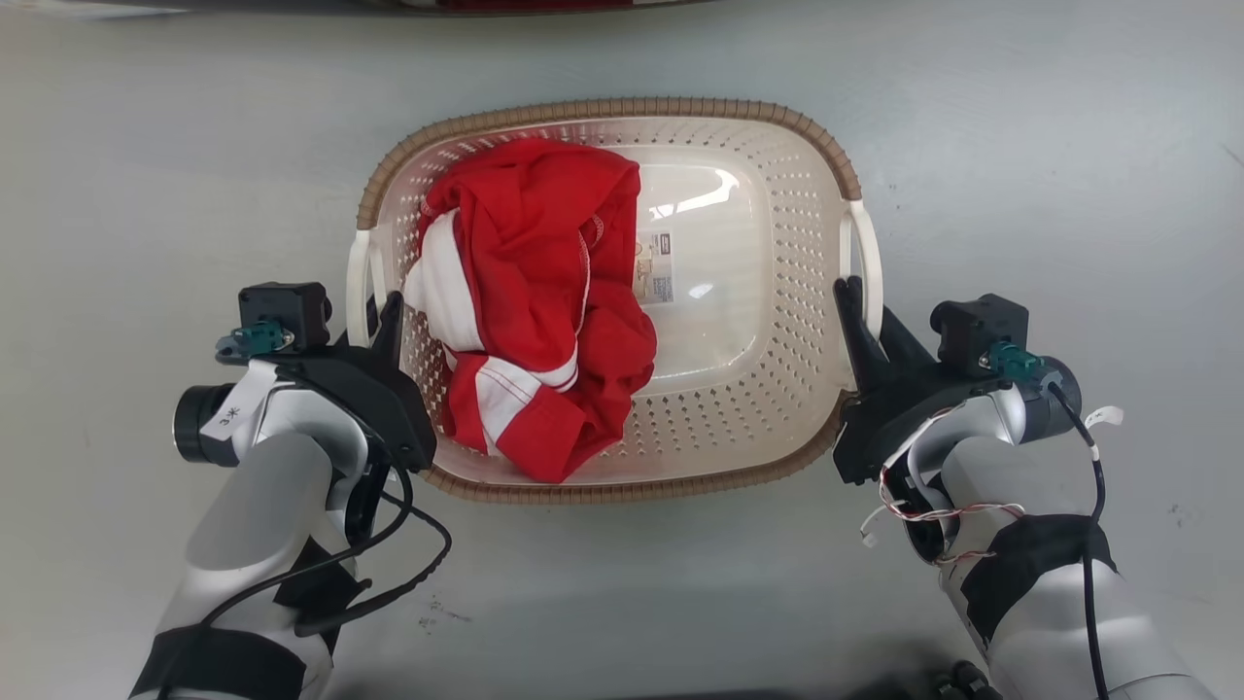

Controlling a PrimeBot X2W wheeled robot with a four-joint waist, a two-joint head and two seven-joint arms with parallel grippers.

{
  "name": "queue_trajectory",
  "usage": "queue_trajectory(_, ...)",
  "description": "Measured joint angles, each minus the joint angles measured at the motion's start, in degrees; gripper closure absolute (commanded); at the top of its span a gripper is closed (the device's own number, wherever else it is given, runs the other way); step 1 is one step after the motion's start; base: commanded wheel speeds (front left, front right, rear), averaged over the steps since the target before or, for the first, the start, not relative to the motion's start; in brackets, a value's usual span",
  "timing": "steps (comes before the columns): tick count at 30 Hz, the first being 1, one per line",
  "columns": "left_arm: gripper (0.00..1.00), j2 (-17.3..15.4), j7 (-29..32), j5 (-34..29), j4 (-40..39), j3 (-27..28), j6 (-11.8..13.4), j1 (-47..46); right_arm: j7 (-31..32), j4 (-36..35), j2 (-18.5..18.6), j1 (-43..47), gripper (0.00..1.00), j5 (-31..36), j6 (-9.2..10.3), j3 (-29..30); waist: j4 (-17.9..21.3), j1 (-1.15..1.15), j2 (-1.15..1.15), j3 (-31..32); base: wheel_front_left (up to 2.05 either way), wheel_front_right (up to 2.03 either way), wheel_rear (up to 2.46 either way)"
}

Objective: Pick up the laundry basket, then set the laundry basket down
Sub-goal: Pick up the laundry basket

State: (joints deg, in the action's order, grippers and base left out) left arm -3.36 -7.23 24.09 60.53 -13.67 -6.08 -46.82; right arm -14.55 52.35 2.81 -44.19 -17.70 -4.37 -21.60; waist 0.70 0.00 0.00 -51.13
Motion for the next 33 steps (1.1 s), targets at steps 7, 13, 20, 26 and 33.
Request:
queue_trajectory(7,1.0,0.74,-0.2,0.03,2.85,-1.08,-0.48,0.0,0.03,3.1,-0.09,0.04,1.0,-0.43,-0.78,-0.16,-0.17,0.0,0.0,1.91,0.0,0.0,0.0)
queue_trajectory(13,1.0,1.67,0.58,0.57,5.3,-1.8,-0.73,-0.02,0.03,6.68,0.01,0.04,1.0,-0.6,-1.75,-0.18,-0.3,-0.01,0.0,4.5,0.0,0.0,0.0)
queue_trajectory(20,1.0,2.71,3.0,1.43,8.0,-2.35,-0.99,-0.02,1.45,11.37,0.01,0.09,1.0,-1.56,-2.48,-0.25,-0.52,-0.01,0.0,8.49,0.0,0.0,0.0)
queue_trajectory(26,1.0,3.32,5.43,2.88,10.23,-2.68,-1.09,0.32,3.64,14.61,-0.42,0.3,1.0,-2.64,-2.79,-0.4,-0.62,-0.01,0.0,12.41,0.0,0.0,0.0)
queue_trajectory(33,1.0,3.38,9.13,4.37,11.51,-2.7,-1.47,1.82,7.09,17.18,-0.87,0.46,1.0,-3.54,-3.22,-1.33,-0.44,-0.02,0.0,17.12,0.0,0.0,0.0)
